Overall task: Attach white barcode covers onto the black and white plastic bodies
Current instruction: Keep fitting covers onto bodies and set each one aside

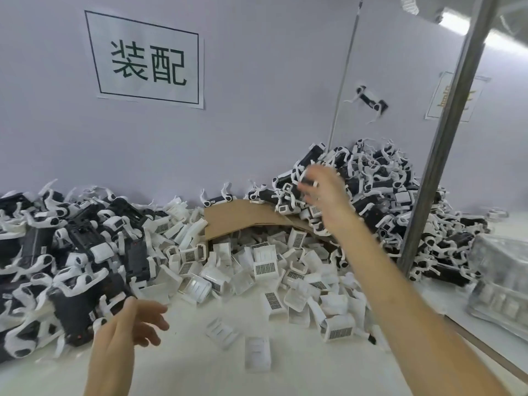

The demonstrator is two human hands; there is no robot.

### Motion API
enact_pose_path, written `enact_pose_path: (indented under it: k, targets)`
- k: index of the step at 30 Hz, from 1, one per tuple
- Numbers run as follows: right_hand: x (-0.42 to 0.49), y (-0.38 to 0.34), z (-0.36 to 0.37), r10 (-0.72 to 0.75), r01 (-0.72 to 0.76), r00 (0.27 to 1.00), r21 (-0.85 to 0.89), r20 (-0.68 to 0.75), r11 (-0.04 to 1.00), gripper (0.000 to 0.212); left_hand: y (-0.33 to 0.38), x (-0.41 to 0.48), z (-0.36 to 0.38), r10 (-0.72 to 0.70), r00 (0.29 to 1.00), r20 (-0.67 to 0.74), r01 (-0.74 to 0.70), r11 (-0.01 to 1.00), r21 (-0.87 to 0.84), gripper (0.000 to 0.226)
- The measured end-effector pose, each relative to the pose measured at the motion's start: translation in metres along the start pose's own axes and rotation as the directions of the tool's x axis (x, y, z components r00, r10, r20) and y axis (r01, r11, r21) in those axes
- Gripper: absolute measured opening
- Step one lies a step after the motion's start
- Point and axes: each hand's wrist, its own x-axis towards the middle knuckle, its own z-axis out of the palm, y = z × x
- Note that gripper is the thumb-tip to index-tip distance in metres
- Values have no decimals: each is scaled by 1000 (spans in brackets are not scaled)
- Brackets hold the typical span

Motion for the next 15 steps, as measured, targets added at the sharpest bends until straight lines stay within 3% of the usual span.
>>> enact_pose_path:
  k: [3,6,7,9,11,13,15]
  targets:
    - [-45,65,34,-34,75,986,-254,163,964,34,-5,-12,-3,189,971,-144,-176,979,99,42]
    - [-87,119,52,19,83,971,-414,236,906,36,-5,-9,-5,270,901,-340,-202,954,224,13]
    - [-99,136,55,34,100,964,-480,263,872,37,-5,-7,-9,254,868,-427,-168,959,230,15]
    - [-119,162,62,41,178,947,-628,318,758,40,-3,-6,-18,263,782,-565,-150,959,240,43]
    - [-126,176,64,86,255,921,-756,380,603,42,4,-5,-31,302,750,-589,-131,940,315,58]
    - [-129,182,66,121,332,887,-796,446,506,35,5,-2,-44,302,779,-550,-63,909,411,67]
    - [-127,184,59,85,364,884,-791,460,492,28,7,-2,-41,325,840,-435,-50,844,535,68]
